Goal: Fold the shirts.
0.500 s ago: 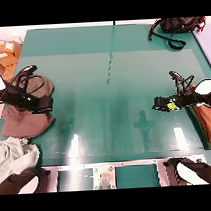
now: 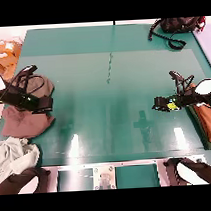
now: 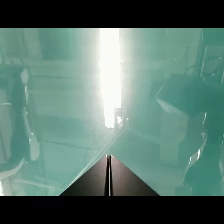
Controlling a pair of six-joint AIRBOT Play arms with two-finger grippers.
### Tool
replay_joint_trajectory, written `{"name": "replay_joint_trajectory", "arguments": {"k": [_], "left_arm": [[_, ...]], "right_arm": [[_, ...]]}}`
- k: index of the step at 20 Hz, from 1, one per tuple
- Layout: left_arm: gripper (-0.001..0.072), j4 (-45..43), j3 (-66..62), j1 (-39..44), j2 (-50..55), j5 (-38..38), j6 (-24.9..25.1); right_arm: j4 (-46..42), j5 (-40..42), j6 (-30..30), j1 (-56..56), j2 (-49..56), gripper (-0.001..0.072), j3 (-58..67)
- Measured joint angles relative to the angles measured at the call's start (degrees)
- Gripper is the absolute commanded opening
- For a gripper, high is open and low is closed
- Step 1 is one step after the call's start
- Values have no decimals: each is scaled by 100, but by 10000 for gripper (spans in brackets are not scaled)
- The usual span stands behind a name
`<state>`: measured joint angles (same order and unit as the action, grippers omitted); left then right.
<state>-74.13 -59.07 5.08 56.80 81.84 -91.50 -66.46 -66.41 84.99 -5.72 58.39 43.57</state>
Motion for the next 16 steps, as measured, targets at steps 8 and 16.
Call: {"name": "replay_joint_trajectory", "arguments": {"k": [8, 16], "left_arm": [[676, -852, 2, -11, 11, -1814, 90], [676, -2439, 0, -1357, 1445, -3917, -236]], "right_arm": [[-24, 0, 0, 0, 0, 16, 0], [-26, 63, 0, 0, 0, 16, -4]]}}
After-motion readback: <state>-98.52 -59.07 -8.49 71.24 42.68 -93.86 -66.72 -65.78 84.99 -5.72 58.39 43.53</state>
